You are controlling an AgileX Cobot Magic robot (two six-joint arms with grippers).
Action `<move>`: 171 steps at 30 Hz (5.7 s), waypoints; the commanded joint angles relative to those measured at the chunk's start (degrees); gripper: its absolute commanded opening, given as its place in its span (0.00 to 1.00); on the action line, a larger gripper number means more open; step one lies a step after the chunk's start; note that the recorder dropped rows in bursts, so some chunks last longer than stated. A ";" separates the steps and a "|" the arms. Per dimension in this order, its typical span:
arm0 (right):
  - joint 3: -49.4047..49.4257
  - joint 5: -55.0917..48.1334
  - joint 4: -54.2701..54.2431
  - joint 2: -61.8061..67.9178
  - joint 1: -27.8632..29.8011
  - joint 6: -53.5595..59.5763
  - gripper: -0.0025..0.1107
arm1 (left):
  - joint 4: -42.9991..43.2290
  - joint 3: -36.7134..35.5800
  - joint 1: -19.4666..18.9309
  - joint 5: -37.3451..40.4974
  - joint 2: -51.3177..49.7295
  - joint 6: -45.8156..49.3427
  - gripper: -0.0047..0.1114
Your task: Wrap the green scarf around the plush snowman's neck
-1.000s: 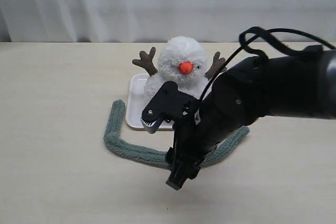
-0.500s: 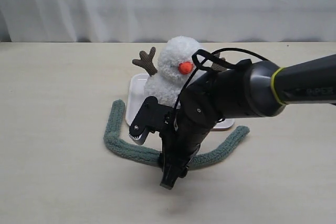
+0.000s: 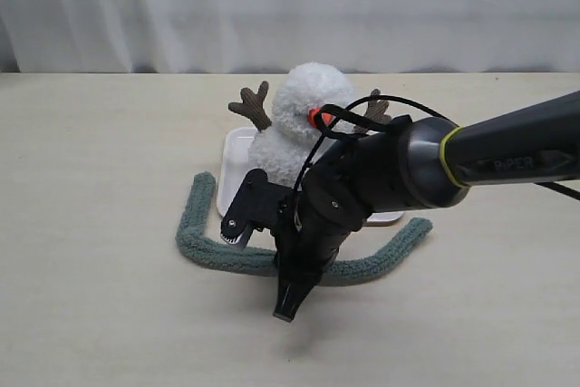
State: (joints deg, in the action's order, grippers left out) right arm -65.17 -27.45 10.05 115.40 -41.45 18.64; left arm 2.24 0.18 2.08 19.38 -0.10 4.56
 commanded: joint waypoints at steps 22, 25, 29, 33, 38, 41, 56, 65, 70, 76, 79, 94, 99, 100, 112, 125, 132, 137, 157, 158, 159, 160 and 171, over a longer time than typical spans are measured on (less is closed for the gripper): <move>0.53 8.56 9.84 -33.19 -3.16 -6.54 0.06 | 0.06 -0.18 -0.07 -0.67 0.10 0.12 0.04; 0.53 10.51 18.15 -32.93 0.72 -17.55 0.06 | 0.06 -0.18 -0.07 -0.67 0.10 0.12 0.04; 0.42 14.48 19.92 -31.76 6.44 -25.53 0.06 | 0.06 -0.18 -0.07 -0.67 0.10 0.12 0.04; -0.71 18.34 19.18 -29.09 9.93 -27.71 0.06 | 0.06 -0.18 -0.07 -0.67 0.10 0.12 0.04; -6.97 18.27 20.15 -20.36 12.63 -25.23 0.06 | 0.06 -0.18 -0.07 -0.67 0.10 0.12 0.04; -8.84 18.15 20.51 -17.19 13.85 -25.23 0.06 | 0.06 -0.18 -0.07 -0.67 0.10 0.12 0.04; -9.44 20.41 19.77 -8.31 18.26 -26.07 0.11 | 0.06 -0.18 -0.07 -0.67 0.10 0.12 0.04; -16.03 9.46 8.01 -8.31 18.26 -27.27 0.43 | 0.06 -0.18 -0.07 -0.67 0.10 0.12 0.04; -20.79 -1.41 2.60 -8.31 18.26 -27.27 0.50 | 0.06 -0.18 -0.07 -0.67 0.10 0.12 0.04; -25.04 -12.92 -2.66 -8.31 18.12 -25.88 0.50 | 0.06 -0.18 -0.07 -0.67 0.10 0.12 0.04; -27.47 -17.75 -7.48 -8.31 18.12 -23.25 0.50 | 0.06 -0.18 -0.07 -0.67 0.10 0.12 0.04; -35.96 -18.45 -11.86 -7.17 15.25 -12.11 0.10 | 0.06 -0.18 -0.07 -0.67 0.10 0.12 0.04; -37.59 -18.59 -8.03 -3.68 16.26 -16.99 0.06 | 0.06 -0.18 -0.07 -0.67 0.10 0.12 0.04; -37.85 -18.80 -8.03 -3.11 16.69 -16.99 0.06 | 0.06 -0.18 -0.07 -0.67 0.10 0.12 0.04; -40.05 -15.74 -2.13 4.22 17.58 -19.99 0.06 | 0.06 -0.18 -0.07 -0.67 0.10 0.12 0.04; -40.05 -15.83 -5.48 1.35 17.31 -19.16 0.06 | 0.06 -0.18 -0.07 -0.67 0.10 0.12 0.04; -40.05 -16.62 -16.73 -1.99 17.31 -12.94 0.17 | 0.06 -0.18 -0.07 -0.67 0.10 0.12 0.04; -40.05 -13.93 -19.51 -1.24 15.51 -10.92 0.24 | 0.06 -0.18 -0.07 -0.67 0.10 0.12 0.04; -40.05 -12.52 -14.05 8.68 14.01 -15.29 0.06 | 0.06 -0.18 -0.07 -0.67 0.10 0.12 0.04; -40.05 -12.78 -14.05 8.82 14.01 -15.29 0.06 | 0.06 -0.18 -0.07 -0.67 0.10 0.12 0.04; -40.05 -13.09 -14.05 9.16 14.01 -15.29 0.06 | 0.06 -0.18 -0.07 -0.67 0.10 0.12 0.04; -40.05 -13.23 -14.05 9.42 14.01 -15.29 0.06 | 0.06 -0.18 -0.07 -0.67 0.10 0.12 0.04; -40.11 -12.56 -14.05 10.07 14.01 -14.81 0.06 | 0.06 -0.18 -0.07 -0.67 0.10 0.12 0.04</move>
State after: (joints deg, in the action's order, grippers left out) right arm -105.31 -39.92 -4.35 125.90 -27.51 3.68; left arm 2.24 0.18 2.08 19.38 -0.10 4.56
